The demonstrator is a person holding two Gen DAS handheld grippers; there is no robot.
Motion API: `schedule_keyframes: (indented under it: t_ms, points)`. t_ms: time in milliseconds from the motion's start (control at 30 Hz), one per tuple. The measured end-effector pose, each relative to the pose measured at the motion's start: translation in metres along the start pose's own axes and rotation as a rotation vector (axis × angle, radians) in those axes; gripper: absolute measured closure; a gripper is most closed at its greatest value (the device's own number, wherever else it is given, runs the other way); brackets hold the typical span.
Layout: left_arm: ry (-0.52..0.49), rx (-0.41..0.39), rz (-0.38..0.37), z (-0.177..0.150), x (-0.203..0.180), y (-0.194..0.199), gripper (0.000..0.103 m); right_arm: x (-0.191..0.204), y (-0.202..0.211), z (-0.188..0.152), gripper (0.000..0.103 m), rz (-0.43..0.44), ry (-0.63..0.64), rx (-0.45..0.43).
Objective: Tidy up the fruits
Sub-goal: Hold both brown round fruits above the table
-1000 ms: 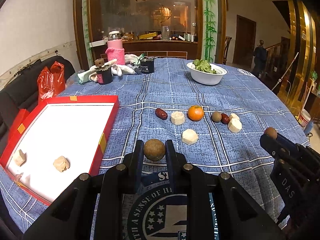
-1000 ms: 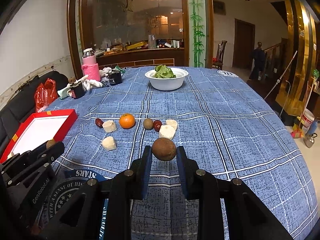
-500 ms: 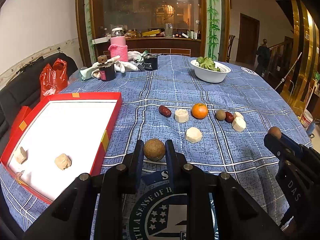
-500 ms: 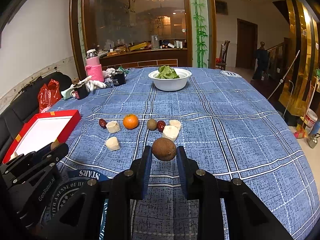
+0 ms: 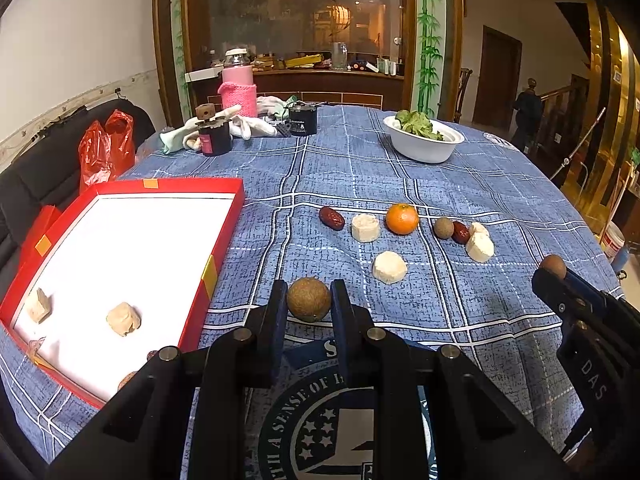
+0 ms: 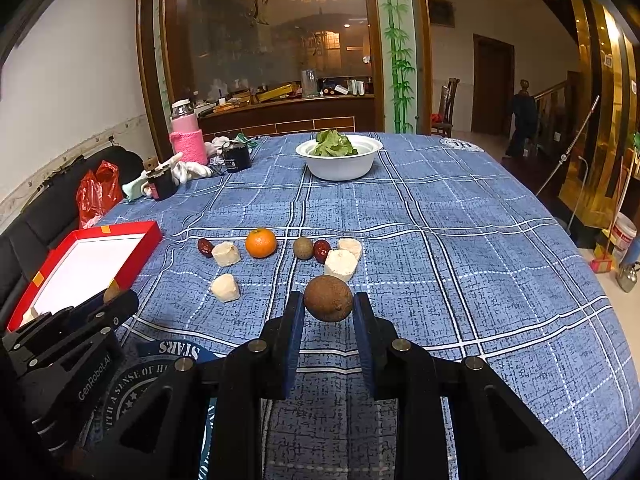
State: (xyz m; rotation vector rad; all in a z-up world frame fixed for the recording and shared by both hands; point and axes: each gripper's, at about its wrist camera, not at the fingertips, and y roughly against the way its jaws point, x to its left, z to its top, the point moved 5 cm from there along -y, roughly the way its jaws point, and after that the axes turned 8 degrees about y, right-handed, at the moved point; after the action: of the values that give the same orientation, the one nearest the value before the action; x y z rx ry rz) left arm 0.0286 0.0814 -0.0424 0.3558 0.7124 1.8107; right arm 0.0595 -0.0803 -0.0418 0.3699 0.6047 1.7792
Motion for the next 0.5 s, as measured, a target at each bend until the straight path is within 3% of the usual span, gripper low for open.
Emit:
schedule_keyframes:
  t_ms: [500]
  points:
    - [0.042,-0.022,-0.019,0.0013,0.0083,0.0054,0.084,-0.0021,-0.0024,0.0000,0.077,-0.010,-0.009,0.001]
